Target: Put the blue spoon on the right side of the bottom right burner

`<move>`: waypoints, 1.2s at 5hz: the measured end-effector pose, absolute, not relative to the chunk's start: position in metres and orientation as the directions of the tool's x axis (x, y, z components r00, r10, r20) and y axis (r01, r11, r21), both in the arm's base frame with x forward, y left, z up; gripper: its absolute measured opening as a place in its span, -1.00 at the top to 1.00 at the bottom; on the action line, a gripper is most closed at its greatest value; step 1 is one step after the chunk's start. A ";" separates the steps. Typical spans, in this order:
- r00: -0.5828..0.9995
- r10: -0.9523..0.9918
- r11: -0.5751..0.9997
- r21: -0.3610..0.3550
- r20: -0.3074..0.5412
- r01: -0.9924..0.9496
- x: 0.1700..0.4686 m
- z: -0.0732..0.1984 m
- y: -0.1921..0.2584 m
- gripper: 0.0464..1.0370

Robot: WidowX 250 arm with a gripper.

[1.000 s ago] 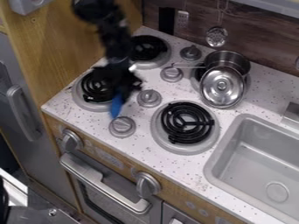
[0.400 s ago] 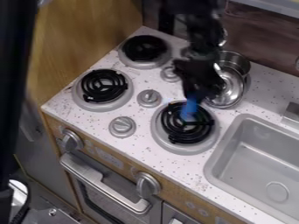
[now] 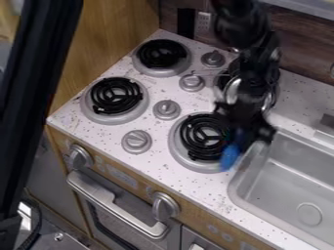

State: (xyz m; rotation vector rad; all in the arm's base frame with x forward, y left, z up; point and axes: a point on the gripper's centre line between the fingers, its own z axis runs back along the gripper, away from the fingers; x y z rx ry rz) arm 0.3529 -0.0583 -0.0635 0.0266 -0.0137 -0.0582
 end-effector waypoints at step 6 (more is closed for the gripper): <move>0.997 -0.008 1.000 -0.020 0.081 0.010 0.372 -0.069 -0.041 -0.38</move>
